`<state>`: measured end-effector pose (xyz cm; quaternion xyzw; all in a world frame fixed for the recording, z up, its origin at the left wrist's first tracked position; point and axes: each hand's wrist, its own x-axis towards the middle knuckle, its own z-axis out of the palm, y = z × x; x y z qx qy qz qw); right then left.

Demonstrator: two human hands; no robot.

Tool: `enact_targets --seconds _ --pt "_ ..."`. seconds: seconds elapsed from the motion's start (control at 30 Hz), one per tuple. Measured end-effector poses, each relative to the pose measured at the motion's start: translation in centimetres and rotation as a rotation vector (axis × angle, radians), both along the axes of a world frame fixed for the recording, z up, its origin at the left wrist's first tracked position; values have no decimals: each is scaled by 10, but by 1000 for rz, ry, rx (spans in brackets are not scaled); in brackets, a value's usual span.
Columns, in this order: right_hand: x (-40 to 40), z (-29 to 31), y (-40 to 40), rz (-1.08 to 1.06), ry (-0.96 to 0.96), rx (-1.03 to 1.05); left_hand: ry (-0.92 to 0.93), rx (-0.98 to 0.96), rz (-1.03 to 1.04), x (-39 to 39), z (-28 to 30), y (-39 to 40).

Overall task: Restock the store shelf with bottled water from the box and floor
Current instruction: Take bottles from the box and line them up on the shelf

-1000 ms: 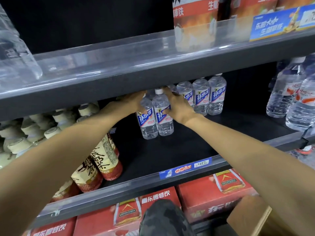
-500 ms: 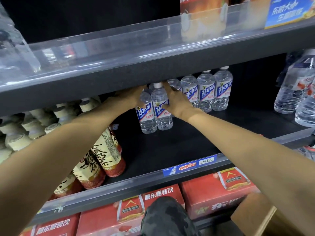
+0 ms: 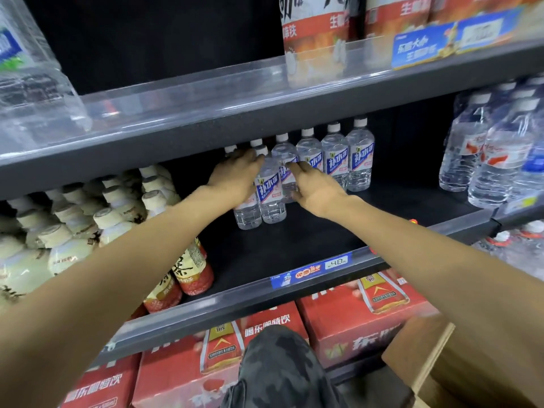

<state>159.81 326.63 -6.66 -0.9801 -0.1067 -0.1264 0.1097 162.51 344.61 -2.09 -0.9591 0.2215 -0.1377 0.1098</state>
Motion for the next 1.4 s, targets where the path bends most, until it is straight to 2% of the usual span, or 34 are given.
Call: enact_targets --seconds 0.17,0.4,0.5,0.63,0.77,1.1,1.4 --pt "-44 -1 -41 -20 -81 -54 -40 24 -124 -29 -8 -41" --pt "-116 -1 -129 -188 -142 -182 -72 -29 -368 -67 -14 -122" --pt "-151 1 -168 -277 -159 -161 -77 -76 -475 -85 -14 -161" --pt "-201 -9 -214 -379 -135 -157 -39 -135 -596 -113 -20 -211" --pt "-250 -37 -247 -485 -71 -161 -3 -106 -700 -143 -41 -255" --pt "-330 -137 -277 -631 201 -81 159 -12 -880 -202 -138 -320" --pt "-336 -228 -271 -543 429 -73 443 176 -873 -225 -260 -317"
